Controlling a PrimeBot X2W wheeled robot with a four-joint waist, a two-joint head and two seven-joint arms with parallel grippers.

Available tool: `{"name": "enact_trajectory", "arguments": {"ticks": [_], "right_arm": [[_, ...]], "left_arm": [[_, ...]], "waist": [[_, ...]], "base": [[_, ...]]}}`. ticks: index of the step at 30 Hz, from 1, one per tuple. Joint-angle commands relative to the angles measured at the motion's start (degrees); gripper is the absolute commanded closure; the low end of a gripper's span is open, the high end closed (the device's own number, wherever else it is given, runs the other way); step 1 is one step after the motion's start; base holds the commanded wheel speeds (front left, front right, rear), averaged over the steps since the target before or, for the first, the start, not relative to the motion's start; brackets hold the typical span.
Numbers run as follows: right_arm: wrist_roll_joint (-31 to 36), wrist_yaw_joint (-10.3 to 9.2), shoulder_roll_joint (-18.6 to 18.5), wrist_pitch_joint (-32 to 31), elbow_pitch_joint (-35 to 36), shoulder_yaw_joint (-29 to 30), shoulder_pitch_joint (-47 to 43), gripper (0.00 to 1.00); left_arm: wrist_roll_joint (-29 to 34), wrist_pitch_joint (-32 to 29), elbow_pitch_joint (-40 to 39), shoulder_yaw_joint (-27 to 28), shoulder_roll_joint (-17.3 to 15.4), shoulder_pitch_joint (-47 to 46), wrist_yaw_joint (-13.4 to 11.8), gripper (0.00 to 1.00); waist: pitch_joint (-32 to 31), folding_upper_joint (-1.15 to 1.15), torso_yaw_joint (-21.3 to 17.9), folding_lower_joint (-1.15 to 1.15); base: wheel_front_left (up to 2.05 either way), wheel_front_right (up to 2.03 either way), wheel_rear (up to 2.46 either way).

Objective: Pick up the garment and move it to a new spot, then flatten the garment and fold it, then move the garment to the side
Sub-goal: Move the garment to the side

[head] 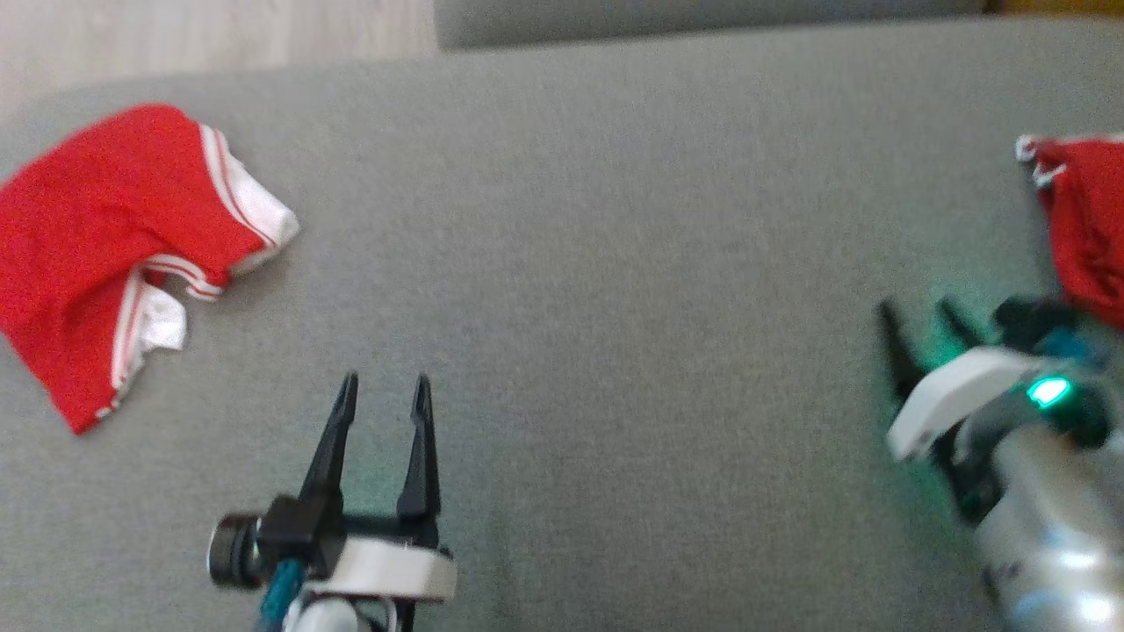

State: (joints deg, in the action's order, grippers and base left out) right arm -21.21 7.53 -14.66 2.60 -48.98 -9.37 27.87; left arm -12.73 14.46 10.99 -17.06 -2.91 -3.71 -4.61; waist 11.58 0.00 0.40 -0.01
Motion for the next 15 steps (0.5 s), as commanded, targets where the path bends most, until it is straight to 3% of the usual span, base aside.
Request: {"name": "enact_trajectory", "arguments": {"ticks": [1,6,10,15], "right_arm": [[-1.17,-0.04,1.34,2.76,2.46,-3.43,-3.36,0.0],[-2.33,-0.04,4.14,9.05,5.39,-7.97,-9.36,0.0],[-0.67,-0.04,5.14,12.1,9.09,-8.11,-13.62,0.0],[2.67,-0.04,7.24,12.37,24.03,-4.18,-22.18,0.0]], "left_arm": [[-0.6,0.54,-1.09,2.08,0.03,1.63,-0.53,0.0],[-0.69,0.54,-1.02,3.4,0.03,6.1,-1.53,0.0],[-0.19,0.54,-0.95,4.85,0.03,8.53,-1.97,0.0],[0.36,0.54,-1.61,6.75,0.03,11.41,-2.2,0.0]], "waist": [[-7.83,0.0,2.34,0.01],[-13.45,0.0,2.9,0.01],[-16.55,0.0,3.19,0.01],[-19.61,0.0,2.7,0.01]], "base": [[0.0,0.0,0.0],[0.0,0.0,0.0],[0.0,0.0,0.0],[0.0,0.0,0.0]]}}
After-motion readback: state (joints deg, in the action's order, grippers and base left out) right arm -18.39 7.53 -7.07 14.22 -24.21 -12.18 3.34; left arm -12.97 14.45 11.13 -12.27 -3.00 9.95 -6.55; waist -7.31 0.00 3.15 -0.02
